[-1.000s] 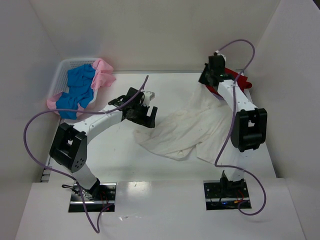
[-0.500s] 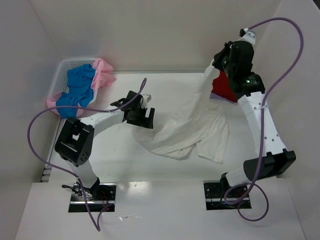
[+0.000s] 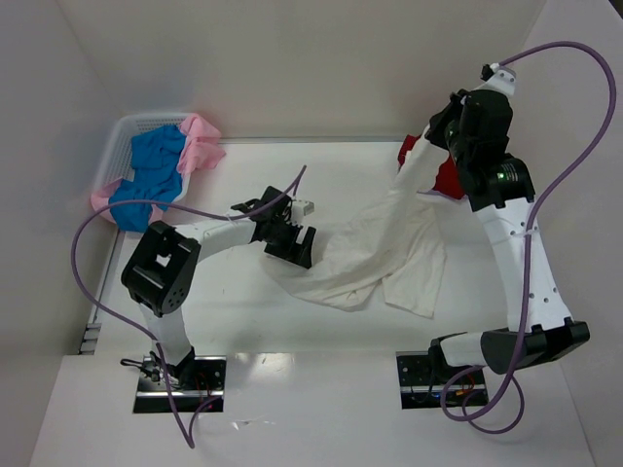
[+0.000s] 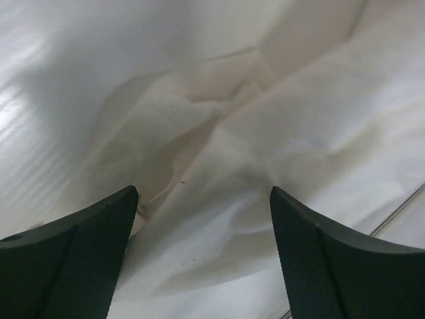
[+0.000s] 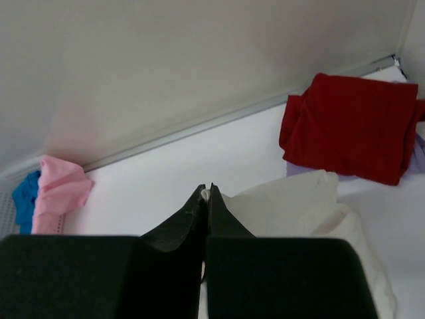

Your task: Fold and stack the t-shirts

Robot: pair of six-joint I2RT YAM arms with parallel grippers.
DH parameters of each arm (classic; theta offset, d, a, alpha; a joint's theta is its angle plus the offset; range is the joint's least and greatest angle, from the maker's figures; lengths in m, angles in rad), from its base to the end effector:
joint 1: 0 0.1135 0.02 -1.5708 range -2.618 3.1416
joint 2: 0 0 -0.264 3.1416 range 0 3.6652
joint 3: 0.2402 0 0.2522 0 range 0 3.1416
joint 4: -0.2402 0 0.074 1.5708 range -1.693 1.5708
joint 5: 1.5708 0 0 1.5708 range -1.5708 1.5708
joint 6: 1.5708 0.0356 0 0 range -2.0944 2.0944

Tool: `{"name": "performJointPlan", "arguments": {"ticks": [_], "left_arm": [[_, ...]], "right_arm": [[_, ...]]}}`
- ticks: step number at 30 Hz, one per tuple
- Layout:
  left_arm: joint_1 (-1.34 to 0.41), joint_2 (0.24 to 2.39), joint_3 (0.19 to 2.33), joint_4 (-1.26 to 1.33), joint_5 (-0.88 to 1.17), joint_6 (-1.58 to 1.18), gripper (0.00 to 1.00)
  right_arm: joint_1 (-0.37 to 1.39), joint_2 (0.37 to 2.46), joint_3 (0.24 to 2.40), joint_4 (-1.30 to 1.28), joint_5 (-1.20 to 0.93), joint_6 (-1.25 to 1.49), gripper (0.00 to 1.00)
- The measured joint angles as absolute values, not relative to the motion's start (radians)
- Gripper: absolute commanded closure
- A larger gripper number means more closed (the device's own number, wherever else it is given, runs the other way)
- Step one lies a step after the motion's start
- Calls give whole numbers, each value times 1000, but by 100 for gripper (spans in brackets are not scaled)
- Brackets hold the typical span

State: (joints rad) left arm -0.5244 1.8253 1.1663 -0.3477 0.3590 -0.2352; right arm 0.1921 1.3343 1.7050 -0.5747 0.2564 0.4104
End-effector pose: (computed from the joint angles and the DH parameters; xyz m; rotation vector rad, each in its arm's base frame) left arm 0.3177 -0.1982 0.1757 0.5207 2.6071 -0.7326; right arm 0.2677 0.0429 0.4928 0.3760 1.7324 0.2089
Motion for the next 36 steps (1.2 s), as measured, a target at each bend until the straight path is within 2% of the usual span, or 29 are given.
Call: {"name": "performJointPlan", "arguments": {"ticks": [6,7,8,10,13,18,22,29,33,36], "left_arm": [[-544,1824,1151,-370,380,-215,68],[-545,1824,1152,-374,380,-214,69],[-546,1824,1152,-375,378,-215,81],[-546,1823,1152,-383,357,-220,98],[-544,1812,1152,-393,312,-239,100],[-491,1671,1170,-435,225,-272,100],[-318,1470,1312,-457,160,-291,100],[-15,1313,1558,-469,51,-275,100],[-8,1286,1562,-477,27,-261,96],[-20,1275,1488,-498,49,-261,96]], "right_arm": [[192,1332,1662,-601,270,410,100],[192,1331,1662,-601,272,410,100],[192,1330,1662,-601,275,409,100],[192,1325,1662,-601,278,406,100],[192,1314,1662,-602,290,402,100],[192,1298,1662,-602,312,398,100],[192,1295,1662,-600,322,398,100],[190,1294,1662,-598,323,398,100],[189,1292,1662,-598,322,397,100],[189,1291,1662,-598,325,395,100]]}}
